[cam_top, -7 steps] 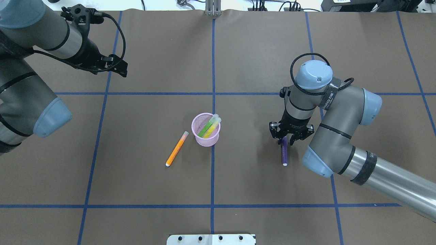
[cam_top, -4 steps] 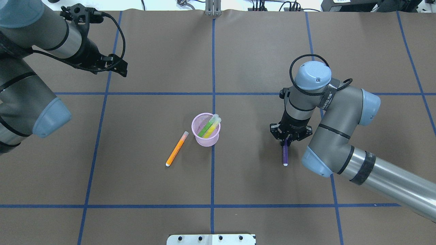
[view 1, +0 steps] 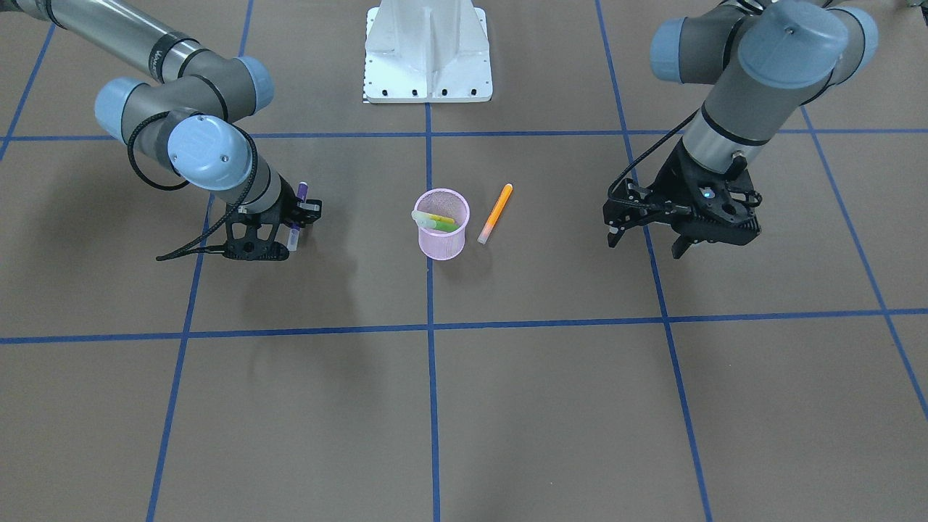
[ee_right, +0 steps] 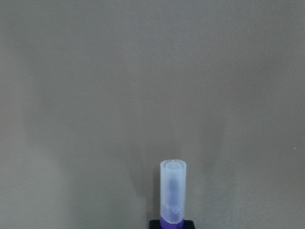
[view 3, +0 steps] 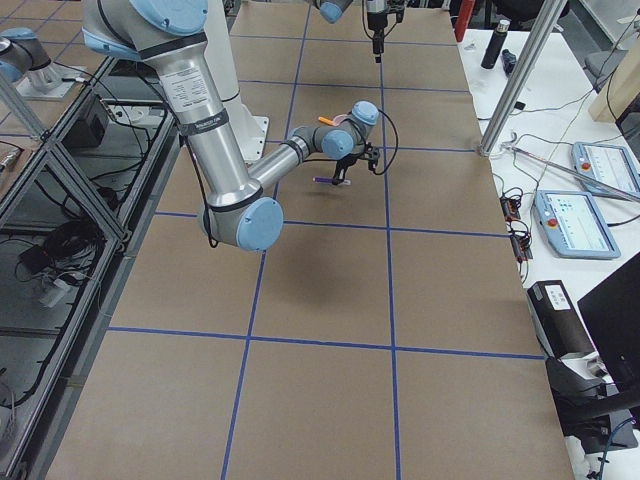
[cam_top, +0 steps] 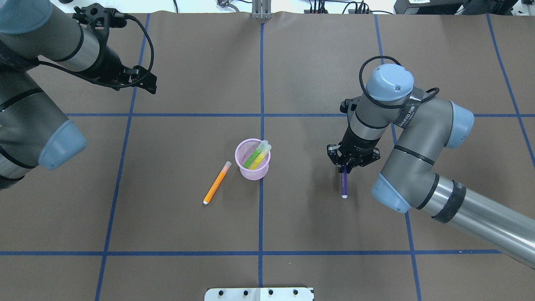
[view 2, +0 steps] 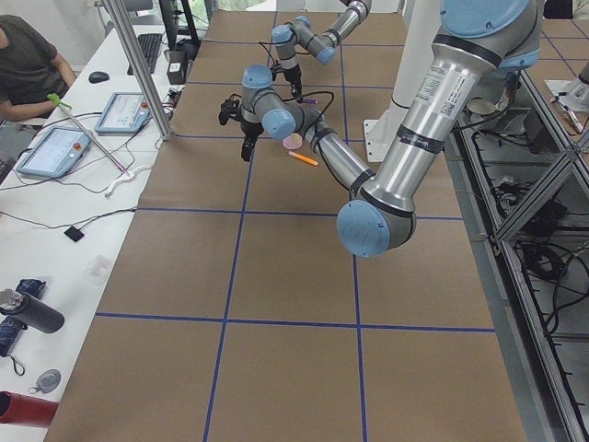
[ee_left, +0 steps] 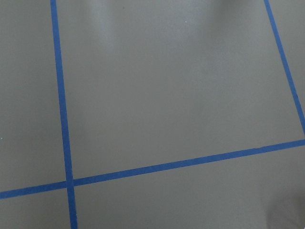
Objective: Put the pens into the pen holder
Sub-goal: 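Lift the purple marker and move it over the pen cup, then release the purple marker into the cup while the left gripper reaches toward the orange marker, then grasp the orange marker beside the cup with the left gripper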
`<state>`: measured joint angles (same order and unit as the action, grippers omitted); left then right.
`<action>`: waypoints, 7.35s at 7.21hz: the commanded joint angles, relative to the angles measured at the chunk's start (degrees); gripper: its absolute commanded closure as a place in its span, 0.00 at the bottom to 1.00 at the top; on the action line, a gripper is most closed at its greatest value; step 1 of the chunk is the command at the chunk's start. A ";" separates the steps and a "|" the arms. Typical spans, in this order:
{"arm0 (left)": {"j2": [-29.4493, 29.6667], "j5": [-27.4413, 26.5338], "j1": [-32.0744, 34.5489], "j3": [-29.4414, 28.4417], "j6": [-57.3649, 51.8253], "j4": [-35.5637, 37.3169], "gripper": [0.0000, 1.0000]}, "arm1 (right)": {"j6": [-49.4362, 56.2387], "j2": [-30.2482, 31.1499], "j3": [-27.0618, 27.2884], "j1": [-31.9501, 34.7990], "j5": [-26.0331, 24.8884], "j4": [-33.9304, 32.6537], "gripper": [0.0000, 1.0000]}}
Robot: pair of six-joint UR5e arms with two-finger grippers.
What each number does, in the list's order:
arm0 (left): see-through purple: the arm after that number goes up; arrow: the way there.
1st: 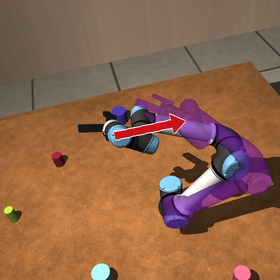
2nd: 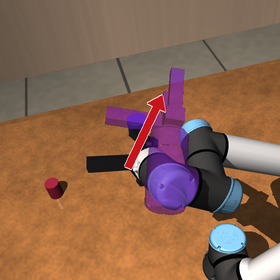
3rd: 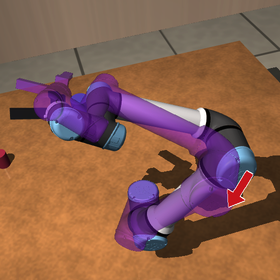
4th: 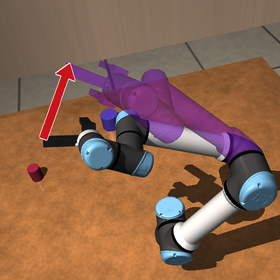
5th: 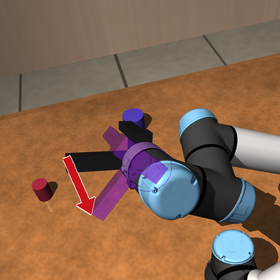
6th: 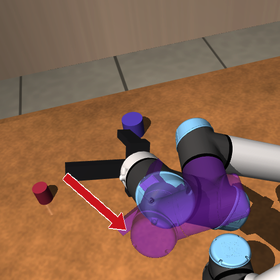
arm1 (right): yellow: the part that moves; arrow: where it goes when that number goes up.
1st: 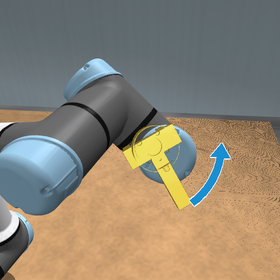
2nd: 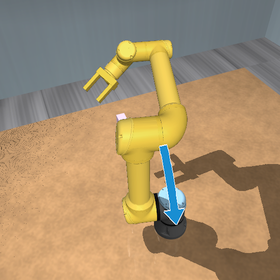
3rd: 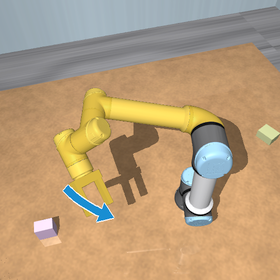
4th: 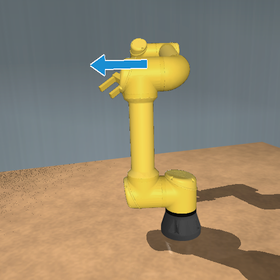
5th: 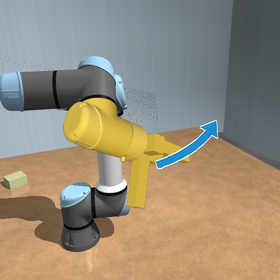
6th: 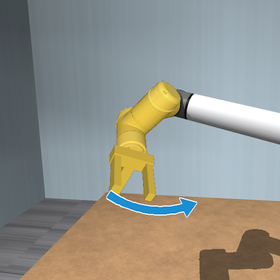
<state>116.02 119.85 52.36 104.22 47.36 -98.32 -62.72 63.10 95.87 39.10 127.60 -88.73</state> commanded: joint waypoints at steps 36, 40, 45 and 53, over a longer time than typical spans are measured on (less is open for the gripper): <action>13.18 2.41 -20.37 -17.83 -9.83 4.01 0.13 | 12.45 5.80 13.90 9.85 -13.95 0.66 0.01; 13.18 0.30 -21.69 -17.92 -10.09 4.01 0.18 | 12.36 5.89 14.78 9.85 -13.87 0.75 0.01; 12.92 -0.67 -21.95 -17.83 -10.45 4.10 0.38 | 12.27 5.89 15.66 9.94 -13.69 0.66 0.01; 12.83 0.21 -20.21 -14.07 -10.45 6.11 1.00 | 12.27 7.12 17.24 11.35 -11.58 0.57 0.01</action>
<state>128.83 119.57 31.26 88.09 36.92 -93.07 -50.45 70.21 113.05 50.38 116.01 -88.19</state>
